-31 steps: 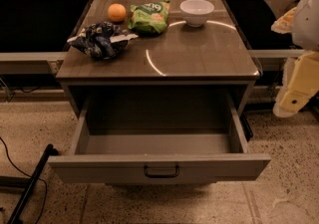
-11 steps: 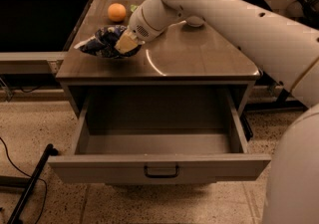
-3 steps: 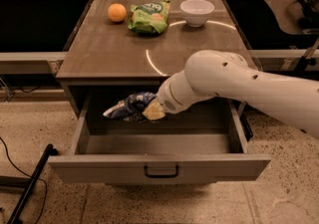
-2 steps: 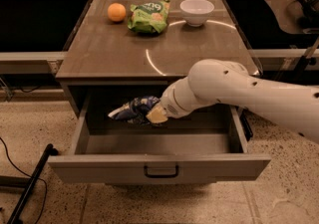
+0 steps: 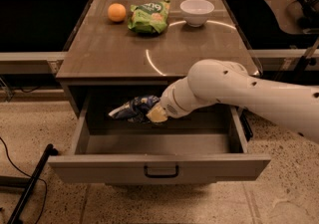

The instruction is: Place blue chip bag into top drawer

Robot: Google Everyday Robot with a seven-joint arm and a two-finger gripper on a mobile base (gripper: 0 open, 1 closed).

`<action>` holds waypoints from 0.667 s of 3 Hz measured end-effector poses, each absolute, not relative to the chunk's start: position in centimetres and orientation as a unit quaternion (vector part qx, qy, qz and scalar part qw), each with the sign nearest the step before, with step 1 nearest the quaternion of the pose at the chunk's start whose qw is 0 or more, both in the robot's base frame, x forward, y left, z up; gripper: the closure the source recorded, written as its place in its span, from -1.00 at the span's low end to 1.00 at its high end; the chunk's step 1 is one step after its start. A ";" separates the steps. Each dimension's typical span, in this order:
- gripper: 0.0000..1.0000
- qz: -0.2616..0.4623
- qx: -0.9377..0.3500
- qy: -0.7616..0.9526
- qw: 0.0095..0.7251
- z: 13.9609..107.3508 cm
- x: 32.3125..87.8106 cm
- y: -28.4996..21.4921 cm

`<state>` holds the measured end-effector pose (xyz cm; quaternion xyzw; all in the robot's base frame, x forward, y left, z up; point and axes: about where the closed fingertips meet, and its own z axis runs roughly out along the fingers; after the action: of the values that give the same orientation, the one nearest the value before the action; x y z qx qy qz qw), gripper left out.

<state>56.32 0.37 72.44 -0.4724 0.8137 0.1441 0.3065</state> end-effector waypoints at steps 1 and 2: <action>-0.47 0.146 -0.470 0.815 0.305 71.2 56.6 0.2; -0.93 0.149 -0.467 0.816 0.308 70.2 56.8 -0.1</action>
Offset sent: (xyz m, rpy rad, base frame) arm 0.0096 -0.0116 -0.0356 0.0236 0.0027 -0.0201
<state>56.83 -0.14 70.15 -0.4666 0.8156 0.1489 0.3082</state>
